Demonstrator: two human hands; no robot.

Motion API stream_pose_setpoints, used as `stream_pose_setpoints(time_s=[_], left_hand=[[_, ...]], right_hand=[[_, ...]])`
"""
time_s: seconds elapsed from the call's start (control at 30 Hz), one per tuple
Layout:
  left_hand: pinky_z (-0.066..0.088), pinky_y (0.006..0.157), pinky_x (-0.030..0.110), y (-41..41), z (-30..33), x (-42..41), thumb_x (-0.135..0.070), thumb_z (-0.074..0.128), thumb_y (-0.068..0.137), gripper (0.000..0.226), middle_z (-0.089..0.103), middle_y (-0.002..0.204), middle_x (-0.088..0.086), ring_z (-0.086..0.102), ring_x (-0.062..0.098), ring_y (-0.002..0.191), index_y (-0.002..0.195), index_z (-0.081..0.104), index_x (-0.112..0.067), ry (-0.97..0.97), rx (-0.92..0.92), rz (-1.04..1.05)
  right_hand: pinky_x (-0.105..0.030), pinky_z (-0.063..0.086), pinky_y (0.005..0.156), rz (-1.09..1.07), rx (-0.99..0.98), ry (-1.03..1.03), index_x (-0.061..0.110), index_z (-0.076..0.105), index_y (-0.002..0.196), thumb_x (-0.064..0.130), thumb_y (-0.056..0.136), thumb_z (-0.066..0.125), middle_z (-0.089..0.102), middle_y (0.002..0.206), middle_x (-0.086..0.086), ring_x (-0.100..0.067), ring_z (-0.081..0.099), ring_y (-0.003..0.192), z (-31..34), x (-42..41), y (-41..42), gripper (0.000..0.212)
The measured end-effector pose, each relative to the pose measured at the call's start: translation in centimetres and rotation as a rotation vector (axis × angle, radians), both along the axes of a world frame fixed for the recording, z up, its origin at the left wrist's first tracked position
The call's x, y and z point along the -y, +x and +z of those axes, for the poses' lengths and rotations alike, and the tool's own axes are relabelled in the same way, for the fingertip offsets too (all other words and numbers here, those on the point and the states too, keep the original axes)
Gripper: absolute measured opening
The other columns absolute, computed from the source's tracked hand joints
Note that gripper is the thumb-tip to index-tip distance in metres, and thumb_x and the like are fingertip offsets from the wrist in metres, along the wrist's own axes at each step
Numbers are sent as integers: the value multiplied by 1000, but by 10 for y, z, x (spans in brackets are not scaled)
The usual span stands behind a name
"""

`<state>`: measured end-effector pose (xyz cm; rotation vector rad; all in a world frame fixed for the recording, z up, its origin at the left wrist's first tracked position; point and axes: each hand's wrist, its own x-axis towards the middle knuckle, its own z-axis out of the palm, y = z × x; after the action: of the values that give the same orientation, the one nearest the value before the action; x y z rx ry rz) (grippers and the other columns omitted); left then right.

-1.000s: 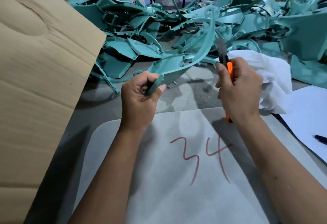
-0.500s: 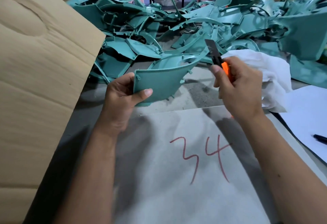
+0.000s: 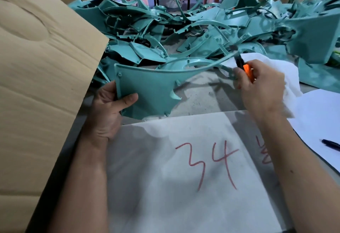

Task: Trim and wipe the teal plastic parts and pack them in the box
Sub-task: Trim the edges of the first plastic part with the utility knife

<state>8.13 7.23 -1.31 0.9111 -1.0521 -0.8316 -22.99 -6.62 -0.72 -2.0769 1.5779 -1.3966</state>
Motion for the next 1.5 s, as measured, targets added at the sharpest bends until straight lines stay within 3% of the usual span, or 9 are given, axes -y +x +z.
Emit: stream_pose_setpoints(time_s=[0.2,0.47,0.67,0.8,0.97,1.1,1.23,1.33,1.5], left_hand=[[59,79,26,-19,0,13,8,74,74,31,79,91,-6,72,8,83,95,73,-13,11,87,169],[60,75,28,-29,-6,18,19,71,77,32,77,83,-5,70,10,75,88,74,-12,30,170,109],[61,76,27,-20,-3,12,0,77,68,24,78,84,-6,70,9,77,83,80,-18,31,95,79],[60,76,25,-9,-3,7,-8,80,64,31,79,91,-7,73,7,82,89,83,-25,25,89,4],[60,78,26,-5,-3,3,1,83,65,41,79,98,-6,74,9,89,95,83,-26,15,63,-66],[60,84,32,-5,2,-2,-35,97,52,46,79,99,-5,74,12,92,95,83,-24,64,-24,-54],[58,92,36,-2,3,-6,-4,74,82,26,78,107,0,72,17,103,107,77,-12,41,-151,-71],[48,106,55,-9,4,1,5,55,89,44,68,129,15,62,34,124,132,57,2,78,-238,-47],[60,84,38,-49,7,20,15,61,73,59,76,113,8,72,23,107,129,59,-5,79,-501,-13]], right_hand=[[-19,47,53,282,57,-168,9,69,101,31,104,63,64,71,0,-12,58,56,9,-48,45,22],[-36,47,60,534,-102,-181,10,69,103,35,103,63,55,71,10,-15,52,58,4,-66,67,26],[-15,45,59,340,-41,-91,9,72,107,36,103,64,59,70,11,-2,58,58,2,-38,38,28],[-43,55,61,277,-14,-54,12,72,104,40,102,63,68,72,0,-15,64,60,4,-23,20,29],[-42,50,59,188,40,-40,15,70,94,47,99,60,66,69,-4,-24,59,60,4,-12,9,34],[-48,53,64,146,111,13,9,67,90,48,98,59,67,71,-11,-35,63,67,1,-6,3,40],[-31,36,63,-65,2,29,23,58,83,42,99,65,66,77,-5,-25,55,70,2,3,-2,26],[-35,40,66,-93,-15,18,13,60,84,42,101,62,66,77,-7,-29,57,71,3,-3,2,34],[-30,43,45,424,590,414,7,67,92,38,108,53,63,65,-6,-22,52,46,12,-31,26,37]])
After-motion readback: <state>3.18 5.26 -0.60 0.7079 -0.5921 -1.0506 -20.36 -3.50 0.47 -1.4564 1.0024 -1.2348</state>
